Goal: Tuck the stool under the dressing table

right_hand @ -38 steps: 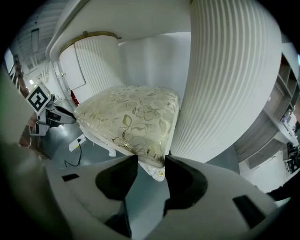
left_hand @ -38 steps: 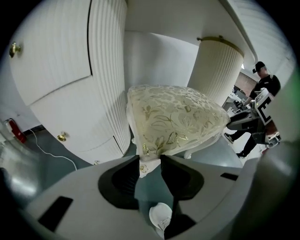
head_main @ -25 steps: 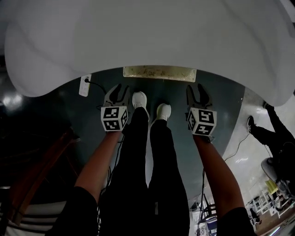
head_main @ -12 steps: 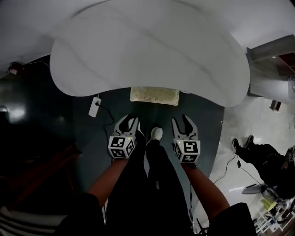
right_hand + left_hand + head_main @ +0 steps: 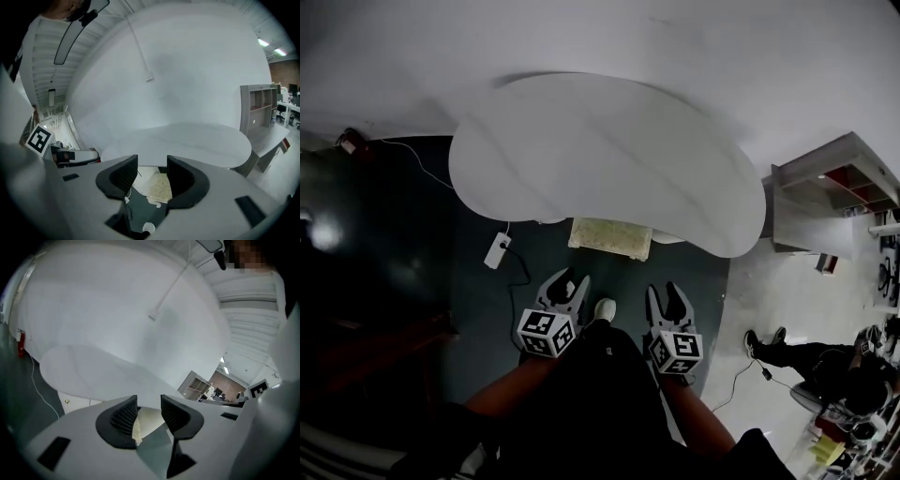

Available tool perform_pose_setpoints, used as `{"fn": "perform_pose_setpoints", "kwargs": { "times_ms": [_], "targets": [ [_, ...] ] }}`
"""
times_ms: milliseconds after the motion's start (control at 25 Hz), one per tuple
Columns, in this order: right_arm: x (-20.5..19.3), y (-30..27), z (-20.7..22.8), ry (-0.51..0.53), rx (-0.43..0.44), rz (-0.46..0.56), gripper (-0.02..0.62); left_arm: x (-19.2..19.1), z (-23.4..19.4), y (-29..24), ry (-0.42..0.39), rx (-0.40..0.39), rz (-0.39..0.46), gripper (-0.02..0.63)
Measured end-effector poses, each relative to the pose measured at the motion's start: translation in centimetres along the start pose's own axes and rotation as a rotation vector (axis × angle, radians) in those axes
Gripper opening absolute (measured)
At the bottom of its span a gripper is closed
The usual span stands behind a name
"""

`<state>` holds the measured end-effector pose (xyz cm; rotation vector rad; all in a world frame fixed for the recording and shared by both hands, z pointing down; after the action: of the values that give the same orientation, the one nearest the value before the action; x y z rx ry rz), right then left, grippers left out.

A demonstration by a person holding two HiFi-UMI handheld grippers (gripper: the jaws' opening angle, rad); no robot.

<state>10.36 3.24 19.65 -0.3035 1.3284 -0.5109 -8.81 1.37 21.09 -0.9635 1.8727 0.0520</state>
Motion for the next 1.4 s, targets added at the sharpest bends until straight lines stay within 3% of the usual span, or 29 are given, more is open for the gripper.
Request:
{"fn": "perform_pose_setpoints", "kwargs": {
  "times_ms": [160,320,440,480,560,760,1120,1400],
  "targets": [
    [4.8,1.8,-3.4,-0.004,0.016,0.071,0.196,5.3,3.3,1.8,-0.133,-0.078,0.055,0.146],
    [9.9,2.3,-7.5,0.020,0.058,0.186,0.195,10.6,5.1,3.3,-0.248,-0.100,0.170,0.143],
    [13.1,1.9,-10.2,0.045,0.099,0.260,0.192,13.8,5.3,3.6,-0.290,-0.128,0.235,0.112],
    [14.0,1.7,-10.9,0.040,0.118,0.277,0.182,14.7,5.4,3.8,-0.288,-0.143,0.253,0.054],
    [15.6,1.6,-12.2,0.023,0.161,0.305,0.090,16.0,5.4,4.0,-0.285,-0.159,0.266,0.022],
    [18.5,1.7,-14.5,0.060,0.175,0.376,0.046,16.7,5.2,4.5,-0.316,-0.139,0.245,0.015],
    [19.2,3.3,-17.0,0.196,0.132,0.481,0.037,17.1,4.7,4.9,-0.333,-0.163,0.233,0.014],
    [18.0,3.9,-18.2,0.210,0.101,0.456,0.037,16.8,3.4,6.2,-0.326,-0.166,0.231,0.014]
  ]
}}
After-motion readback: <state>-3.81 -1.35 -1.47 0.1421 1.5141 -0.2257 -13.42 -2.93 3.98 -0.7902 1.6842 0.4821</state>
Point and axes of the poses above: the fingertips, and each gripper's own axes: y backward along the fingers, z to its right, x out of its top, the point moved 1 cm from there along y, backward along the fingers, and after that the axes turned 7 degrees about -x, right-handed, at the moved point
